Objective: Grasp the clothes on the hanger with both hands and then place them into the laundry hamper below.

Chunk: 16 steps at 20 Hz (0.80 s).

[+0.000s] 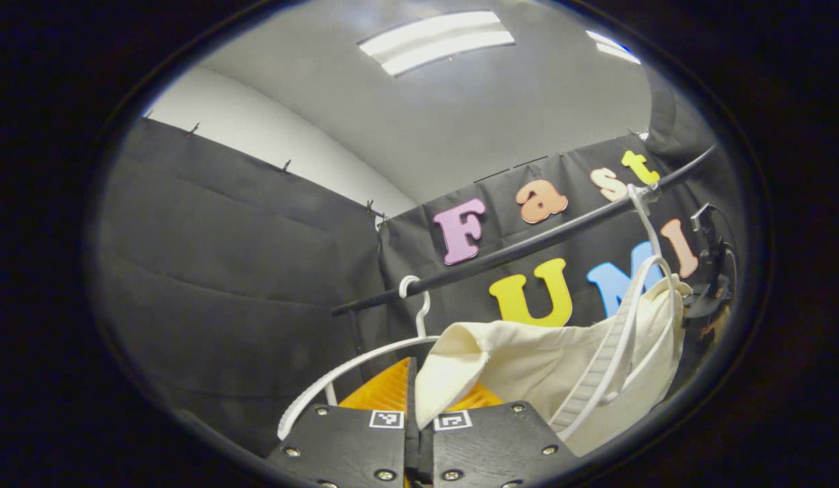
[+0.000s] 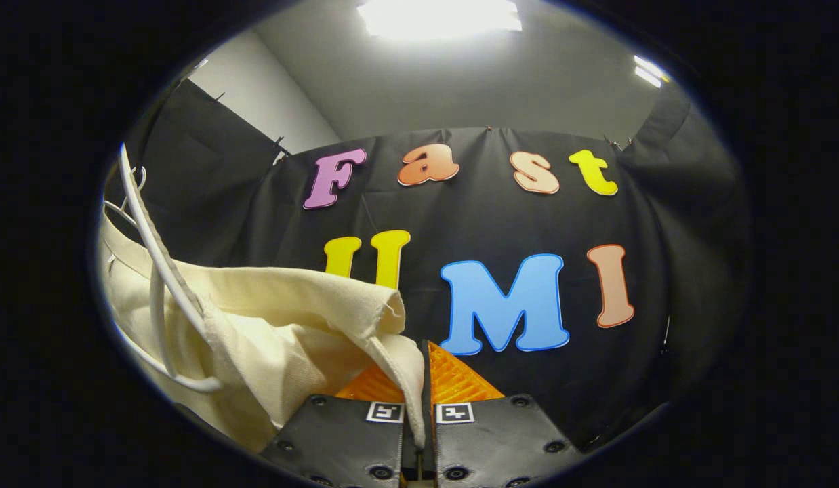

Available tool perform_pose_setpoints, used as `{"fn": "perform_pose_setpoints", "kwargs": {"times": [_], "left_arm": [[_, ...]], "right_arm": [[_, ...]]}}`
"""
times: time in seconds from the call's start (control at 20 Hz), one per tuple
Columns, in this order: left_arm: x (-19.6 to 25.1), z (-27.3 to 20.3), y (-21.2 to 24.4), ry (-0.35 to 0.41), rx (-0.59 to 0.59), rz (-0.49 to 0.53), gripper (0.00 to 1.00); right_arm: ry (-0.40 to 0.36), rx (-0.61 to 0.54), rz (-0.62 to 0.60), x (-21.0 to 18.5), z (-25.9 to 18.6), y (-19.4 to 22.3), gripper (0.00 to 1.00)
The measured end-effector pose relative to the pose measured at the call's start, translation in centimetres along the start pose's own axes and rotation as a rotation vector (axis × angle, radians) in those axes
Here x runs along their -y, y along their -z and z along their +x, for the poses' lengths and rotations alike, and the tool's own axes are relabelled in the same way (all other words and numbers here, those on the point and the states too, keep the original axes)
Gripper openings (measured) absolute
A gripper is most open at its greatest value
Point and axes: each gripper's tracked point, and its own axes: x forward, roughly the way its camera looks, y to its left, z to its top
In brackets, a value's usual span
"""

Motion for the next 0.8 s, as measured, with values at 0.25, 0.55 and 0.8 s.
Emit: {"fn": "perform_pose_setpoints", "kwargs": {"times": [0.25,0.55,0.8], "left_arm": [[0.9,-1.6,3.1,0.008,-0.040,-0.005,0.00],[4.2,-3.2,6.4,0.056,-0.097,0.001,0.02],[4.8,-5.1,7.1,0.066,-0.113,-0.040,0.02]], "right_arm": [[0.017,-0.018,-0.035,1.0,-1.7,1.8,0.04],[0.056,-0.102,-0.017,2.7,-4.4,5.4,0.05],[0.066,-0.092,-0.028,3.4,-7.9,5.0,0.04]]}}
